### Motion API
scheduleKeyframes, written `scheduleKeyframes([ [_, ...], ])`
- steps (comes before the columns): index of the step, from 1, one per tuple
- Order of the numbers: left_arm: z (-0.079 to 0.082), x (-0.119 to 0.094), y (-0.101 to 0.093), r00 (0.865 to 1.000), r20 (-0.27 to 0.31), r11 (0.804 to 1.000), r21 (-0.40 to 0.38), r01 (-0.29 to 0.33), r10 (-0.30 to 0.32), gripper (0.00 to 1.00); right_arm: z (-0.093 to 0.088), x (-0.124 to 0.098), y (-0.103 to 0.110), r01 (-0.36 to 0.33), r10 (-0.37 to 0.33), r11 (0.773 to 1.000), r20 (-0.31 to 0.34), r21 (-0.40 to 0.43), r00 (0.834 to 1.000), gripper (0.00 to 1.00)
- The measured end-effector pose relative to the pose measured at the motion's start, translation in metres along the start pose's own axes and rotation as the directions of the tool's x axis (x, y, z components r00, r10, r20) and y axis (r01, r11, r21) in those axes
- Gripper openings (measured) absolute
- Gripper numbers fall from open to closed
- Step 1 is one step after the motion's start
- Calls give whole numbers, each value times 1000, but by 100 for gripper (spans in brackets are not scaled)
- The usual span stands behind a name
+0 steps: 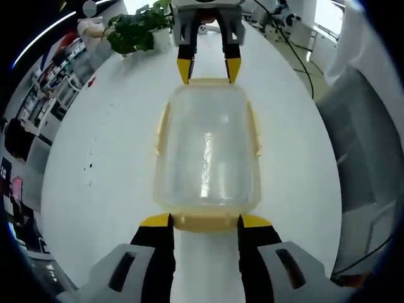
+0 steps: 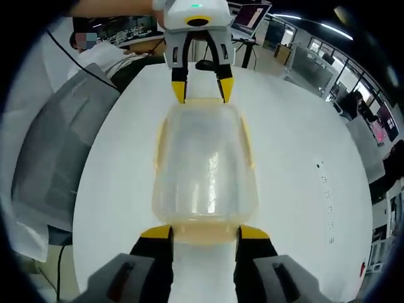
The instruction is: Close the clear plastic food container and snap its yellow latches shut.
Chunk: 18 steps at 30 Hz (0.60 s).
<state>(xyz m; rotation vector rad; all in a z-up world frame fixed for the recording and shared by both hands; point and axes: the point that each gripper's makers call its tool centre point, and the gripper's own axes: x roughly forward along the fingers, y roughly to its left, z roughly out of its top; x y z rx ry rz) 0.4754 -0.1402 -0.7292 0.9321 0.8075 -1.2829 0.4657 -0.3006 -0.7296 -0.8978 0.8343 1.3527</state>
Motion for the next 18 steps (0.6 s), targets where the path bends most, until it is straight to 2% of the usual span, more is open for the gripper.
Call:
scheduleKeyframes([
  [12, 6, 10, 2, 1000, 7, 1000, -10, 10, -10, 37, -13, 3, -5, -11, 11, 1000, -2, -1, 1000, 35],
  [18, 6, 12, 1, 1000, -9, 999, -22, 27, -27, 37, -16, 9, -4, -28, 28, 1000, -11, 1, 1000, 35],
])
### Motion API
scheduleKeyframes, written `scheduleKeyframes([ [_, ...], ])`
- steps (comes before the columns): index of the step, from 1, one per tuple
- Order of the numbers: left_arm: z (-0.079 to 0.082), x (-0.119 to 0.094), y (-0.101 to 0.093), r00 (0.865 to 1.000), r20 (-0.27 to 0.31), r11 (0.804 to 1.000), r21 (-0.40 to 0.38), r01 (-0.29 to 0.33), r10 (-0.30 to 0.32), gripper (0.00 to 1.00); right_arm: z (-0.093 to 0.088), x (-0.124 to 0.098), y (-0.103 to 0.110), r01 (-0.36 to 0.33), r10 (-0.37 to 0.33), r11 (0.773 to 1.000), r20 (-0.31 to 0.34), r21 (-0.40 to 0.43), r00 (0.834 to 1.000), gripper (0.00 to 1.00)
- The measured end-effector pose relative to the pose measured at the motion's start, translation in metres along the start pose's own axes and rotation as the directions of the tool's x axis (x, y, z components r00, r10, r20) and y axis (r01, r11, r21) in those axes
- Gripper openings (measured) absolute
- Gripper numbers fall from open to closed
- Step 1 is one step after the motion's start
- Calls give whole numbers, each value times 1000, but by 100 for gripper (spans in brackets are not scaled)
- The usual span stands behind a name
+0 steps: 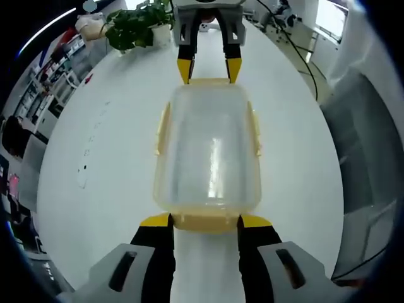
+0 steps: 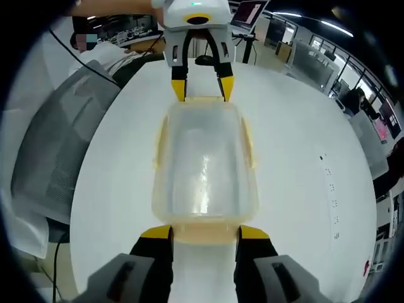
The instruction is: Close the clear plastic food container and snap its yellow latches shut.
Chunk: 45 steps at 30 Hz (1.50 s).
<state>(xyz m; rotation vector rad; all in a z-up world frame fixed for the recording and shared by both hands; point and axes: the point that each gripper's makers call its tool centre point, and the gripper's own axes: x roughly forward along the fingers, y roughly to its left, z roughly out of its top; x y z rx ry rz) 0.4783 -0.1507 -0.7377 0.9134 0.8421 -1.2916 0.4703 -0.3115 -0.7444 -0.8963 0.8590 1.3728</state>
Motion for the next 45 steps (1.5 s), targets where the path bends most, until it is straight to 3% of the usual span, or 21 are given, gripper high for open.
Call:
scheduleKeyframes([
  [15, -1, 1, 0, 1000, 25, 1000, 12, 14, -14, 37, -2, 2, 1, 0, -1, 1000, 24, 28, 1000, 37],
  [21, -2, -2, -1, 998, 58, 1000, -10, 18, -18, 40, -16, 3, 2, 14, -14, 999, -6, 46, 1000, 40],
  [24, -2, -6, 4, 997, 76, 1000, -24, -4, 6, 44, -17, -2, 2, 24, -25, 997, 9, 70, 1000, 40],
  [30, 1, -15, 3, 994, 105, 998, -59, -15, 21, 42, -11, -16, 5, 37, -51, 987, 86, 155, 995, 42],
  [34, 9, -25, 4, 985, 168, 986, -167, -19, 48, 41, -1, -28, 4, 35, -80, 962, 158, 270, 984, 41],
  [36, 13, -29, 6, 979, 190, 958, -286, -15, 72, 42, 7, -34, 0, 39, -115, 941, 209, 336, 971, 40],
  [39, 16, -34, 18, 964, 215, 889, -456, -42, 156, 40, 9, -38, -14, 86, -205, 883, 214, 461, 955, 43],
  [40, 18, -34, 20, 959, 223, 845, -534, -32, 177, 41, 7, -38, -17, 101, -221, 875, 204, 473, 954, 45],
  [41, 18, -34, 22, 954, 225, 825, -563, -39, 199, 40, 5, -35, -14, 90, -208, 859, 183, 504, 961, 46],
  [43, 12, -35, 22, 954, 198, 810, -583, -70, 224, 38, 4, -32, -14, 108, -227, 840, 163, 532, 960, 41],
  [44, 8, -34, 24, 946, 186, 770, -632, -91, 265, 39, 2, -31, -15, 120, -244, 815, 149, 567, 958, 40],
  [45, 11, -32, 19, 946, 204, 748, -661, -58, 253, 41, 6, -30, -16, 105, -261, 786, 172, 610, 950, 41],
])
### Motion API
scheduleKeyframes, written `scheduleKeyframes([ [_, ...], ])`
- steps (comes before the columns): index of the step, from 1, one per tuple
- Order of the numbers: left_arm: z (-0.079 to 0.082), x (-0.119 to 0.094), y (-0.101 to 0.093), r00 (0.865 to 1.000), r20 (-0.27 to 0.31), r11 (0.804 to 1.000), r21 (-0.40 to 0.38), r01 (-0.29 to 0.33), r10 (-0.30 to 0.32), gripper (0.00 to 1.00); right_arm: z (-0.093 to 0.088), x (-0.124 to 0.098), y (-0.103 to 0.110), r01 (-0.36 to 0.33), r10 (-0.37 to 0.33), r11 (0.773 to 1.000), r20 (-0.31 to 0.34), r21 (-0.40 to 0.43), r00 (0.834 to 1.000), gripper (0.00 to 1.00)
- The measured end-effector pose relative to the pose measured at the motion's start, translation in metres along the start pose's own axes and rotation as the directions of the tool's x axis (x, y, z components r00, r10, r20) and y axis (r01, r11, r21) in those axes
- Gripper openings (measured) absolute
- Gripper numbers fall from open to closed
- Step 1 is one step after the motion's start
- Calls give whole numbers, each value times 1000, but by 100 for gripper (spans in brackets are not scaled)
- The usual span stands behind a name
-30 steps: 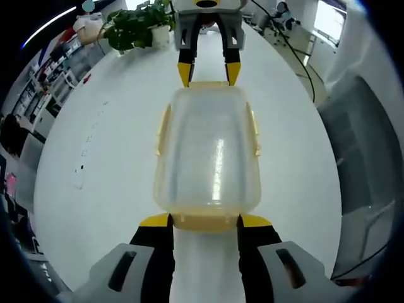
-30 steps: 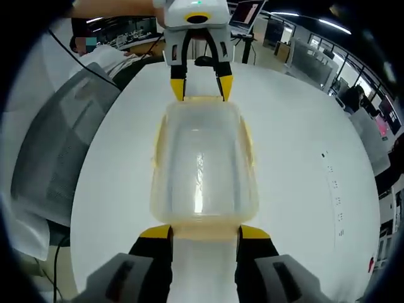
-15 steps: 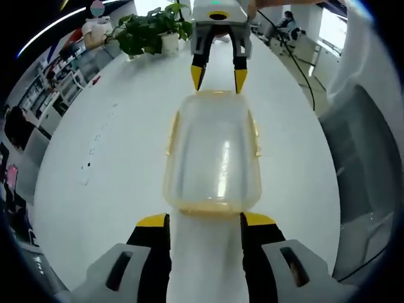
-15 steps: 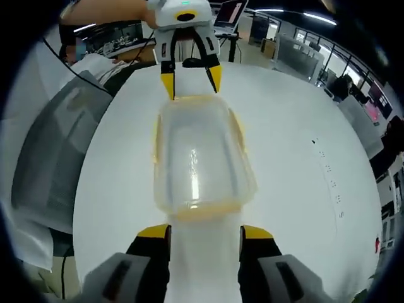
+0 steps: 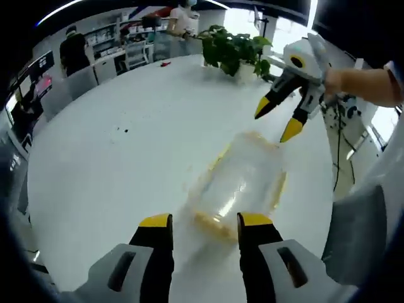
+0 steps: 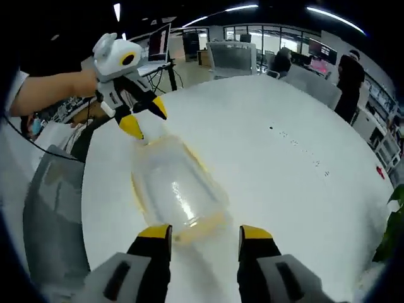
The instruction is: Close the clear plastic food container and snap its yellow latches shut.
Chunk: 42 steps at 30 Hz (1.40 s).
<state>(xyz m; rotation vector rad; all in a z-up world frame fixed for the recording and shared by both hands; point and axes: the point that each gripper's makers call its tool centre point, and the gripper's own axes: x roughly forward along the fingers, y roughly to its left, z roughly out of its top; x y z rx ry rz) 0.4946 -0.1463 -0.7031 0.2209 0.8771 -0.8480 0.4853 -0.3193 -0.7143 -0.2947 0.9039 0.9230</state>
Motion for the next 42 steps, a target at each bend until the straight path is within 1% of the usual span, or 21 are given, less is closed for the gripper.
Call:
scheduleKeyframes([
  [1, -1, 1, -5, 1000, 6, 1000, -18, 15, -15, 42, 4, 2, 4, -21, 17, 996, 42, 83, 999, 42],
  [3, -12, 3, -5, 999, -35, 1000, 1, -23, 23, 39, 6, 4, 7, -31, 19, 985, 73, 168, 997, 41],
  [4, -17, 5, -1, 997, -53, 999, 5, -53, 54, 38, 5, 5, 6, -20, 8, 983, 68, 183, 998, 39],
  [5, -19, 7, 2, 997, -49, 998, -27, -64, 62, 39, 3, 7, 5, -14, 4, 985, 56, 171, 998, 39],
  [7, -16, 8, -3, 998, -11, 992, -109, -69, 69, 40, 5, 7, 5, 1, -16, 976, 66, 218, 998, 40],
  [9, -18, 7, -1, 995, 4, 979, -178, -99, 101, 40, 9, 7, 5, -4, -21, 962, 88, 275, 996, 41],
  [10, -17, 6, 1, 993, 18, 973, -201, -114, 120, 40, 8, 7, 4, 0, -24, 957, 79, 292, 997, 41],
  [12, -21, 8, 0, 992, 11, 965, -233, -122, 129, 40, 6, 8, 5, 5, -26, 957, 68, 291, 997, 41],
  [14, -25, 10, -3, 992, 10, 949, -292, -119, 128, 39, 5, 9, 5, 6, -28, 952, 65, 307, 997, 40],
  [15, -26, 11, -1, 990, 24, 931, -342, -126, 142, 39, 4, 10, 6, 5, -27, 947, 63, 321, 998, 40],
  [16, -24, 11, -2, 989, 47, 923, -367, -117, 143, 40, 3, 10, 6, 7, -30, 943, 63, 333, 998, 40],
  [18, -25, 13, -7, 990, 54, 907, -410, -97, 130, 39, 3, 11, 7, 6, -30, 941, 66, 339, 997, 40],
  [24, -28, 19, -10, 990, 53, 888, -450, -94, 132, 39, 0, 14, 8, 8, -40, 916, 70, 402, 997, 39],
  [28, -25, 21, -12, 989, 65, 862, -500, -83, 134, 39, -2, 17, 8, 8, -44, 897, 72, 441, 996, 39],
  [30, -24, 22, -12, 988, 65, 868, -487, -93, 142, 38, -1, 18, 5, 21, -63, 892, 78, 452, 995, 36],
  [32, -22, 23, -12, 987, 68, 865, -492, -95, 147, 38, -4, 19, 3, 37, -77, 885, 67, 464, 995, 30],
  [34, -22, 24, -11, 986, 69, 867, -489, -99, 151, 38, -6, 21, 1, 42, -86, 872, 69, 487, 994, 35],
  [35, -22, 24, -11, 986, 68, 865, -492, -98, 151, 38, -4, 22, 1, 33, -87, 872, 88, 489, 992, 37],
  [38, -21, 25, -11, 986, 72, 862, -498, -95, 150, 38, -6, 24, 5, 21, -69, 869, 80, 495, 994, 34],
  [39, -21, 26, -11, 986, 74, 863, -496, -92, 147, 38, -4, 25, 3, 22, -80, 856, 91, 516, 993, 35],
  [42, -19, 27, -12, 986, 76, 868, -489, -93, 148, 37, -4, 28, 7, 6, -62, 861, 92, 509, 994, 35],
])
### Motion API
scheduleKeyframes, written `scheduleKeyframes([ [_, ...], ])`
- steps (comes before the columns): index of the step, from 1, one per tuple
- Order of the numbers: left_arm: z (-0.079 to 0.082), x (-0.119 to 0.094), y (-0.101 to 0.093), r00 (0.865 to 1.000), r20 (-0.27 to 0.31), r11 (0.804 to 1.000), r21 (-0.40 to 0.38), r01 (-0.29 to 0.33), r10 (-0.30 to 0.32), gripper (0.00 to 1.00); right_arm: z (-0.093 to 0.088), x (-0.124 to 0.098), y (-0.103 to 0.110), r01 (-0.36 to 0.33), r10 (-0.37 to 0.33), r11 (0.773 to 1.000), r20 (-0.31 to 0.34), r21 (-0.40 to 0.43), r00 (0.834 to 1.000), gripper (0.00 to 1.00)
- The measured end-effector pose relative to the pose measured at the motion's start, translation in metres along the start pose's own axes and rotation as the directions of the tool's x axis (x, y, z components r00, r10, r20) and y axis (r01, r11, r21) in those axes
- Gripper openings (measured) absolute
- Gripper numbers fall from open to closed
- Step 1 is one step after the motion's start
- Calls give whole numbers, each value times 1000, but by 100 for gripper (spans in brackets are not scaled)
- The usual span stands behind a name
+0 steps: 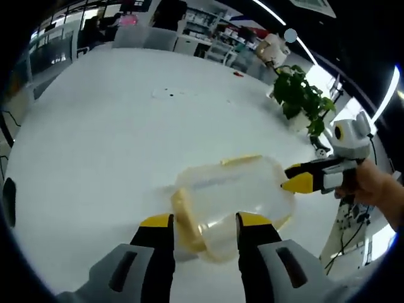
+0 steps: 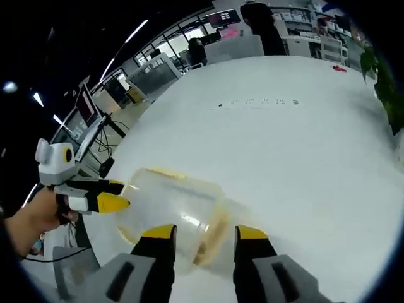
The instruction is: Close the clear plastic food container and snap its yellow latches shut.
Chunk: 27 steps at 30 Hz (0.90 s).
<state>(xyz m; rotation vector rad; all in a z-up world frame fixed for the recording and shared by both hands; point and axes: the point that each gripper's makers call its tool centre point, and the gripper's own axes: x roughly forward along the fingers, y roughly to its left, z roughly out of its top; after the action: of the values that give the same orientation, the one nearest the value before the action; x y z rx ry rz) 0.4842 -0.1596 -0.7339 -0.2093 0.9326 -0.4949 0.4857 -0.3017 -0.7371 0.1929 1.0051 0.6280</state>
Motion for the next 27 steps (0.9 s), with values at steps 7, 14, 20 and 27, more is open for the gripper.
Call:
scheduleKeyframes([
  [7, 0, 0, 0, 1000, 1, 1000, 1, 1, -1, 37, 0, 3, 4, -25, 25, 999, 6, 33, 1000, 34],
  [14, 0, 1, -2, 1000, 2, 1000, 10, -3, 3, 35, 0, 6, 6, -29, 28, 999, 22, 23, 999, 34],
  [20, -1, 3, -3, 1000, 19, 1000, -12, -15, 15, 31, 0, 6, 8, -24, 24, 1000, 22, 7, 999, 31],
  [27, 4, 4, -5, 998, 61, 1000, -1, -15, 15, 29, -4, 6, 17, -90, 91, 993, -20, 74, 996, 27],
])
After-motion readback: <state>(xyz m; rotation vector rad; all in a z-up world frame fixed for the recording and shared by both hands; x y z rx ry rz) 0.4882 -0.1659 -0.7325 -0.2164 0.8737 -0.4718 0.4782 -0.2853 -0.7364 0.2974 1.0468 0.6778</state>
